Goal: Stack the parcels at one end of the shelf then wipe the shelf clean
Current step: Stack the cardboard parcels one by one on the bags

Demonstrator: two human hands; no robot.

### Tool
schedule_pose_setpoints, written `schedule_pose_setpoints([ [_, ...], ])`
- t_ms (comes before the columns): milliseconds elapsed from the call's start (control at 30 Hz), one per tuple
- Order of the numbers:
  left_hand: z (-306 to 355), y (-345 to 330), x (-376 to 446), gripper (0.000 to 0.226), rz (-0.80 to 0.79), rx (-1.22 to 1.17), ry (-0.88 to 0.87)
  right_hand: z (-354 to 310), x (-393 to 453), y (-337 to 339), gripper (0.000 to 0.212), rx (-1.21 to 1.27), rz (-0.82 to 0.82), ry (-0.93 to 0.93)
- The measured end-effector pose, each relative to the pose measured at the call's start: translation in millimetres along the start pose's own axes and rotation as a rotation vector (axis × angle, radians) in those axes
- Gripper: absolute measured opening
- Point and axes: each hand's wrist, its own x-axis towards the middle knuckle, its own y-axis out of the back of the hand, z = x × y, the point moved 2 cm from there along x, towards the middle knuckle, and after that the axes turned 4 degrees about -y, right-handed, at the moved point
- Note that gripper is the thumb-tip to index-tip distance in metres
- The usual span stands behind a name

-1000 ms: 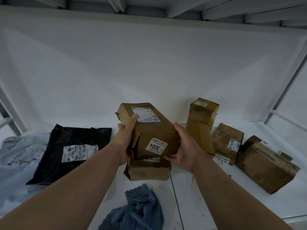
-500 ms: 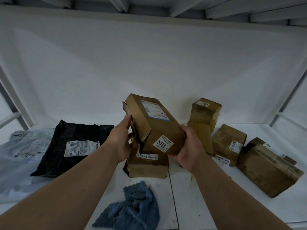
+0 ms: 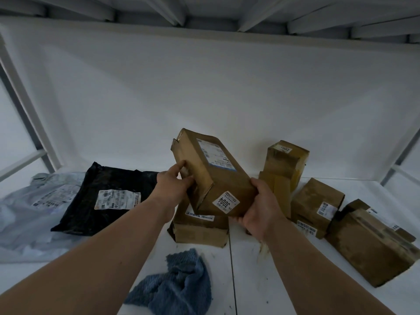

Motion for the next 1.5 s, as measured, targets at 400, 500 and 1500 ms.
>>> schedule_pose_setpoints([
  [400, -10, 21, -21, 0.034, 0.084, -0.194, 0.143, 14, -4, -23, 0.030, -0.143, -0.109, -0.006],
  [500, -18, 36, -19, 0.036, 0.076, -0.222, 0.142, 23, -6, -39, 0.027, -0.203, -0.122, -0.016],
  [1500, -75, 219, 69, 0.029, 0.069, -0.247, 0.210, 142, 57, -203, 0.043, -0.655, -0.085, -0.050],
])
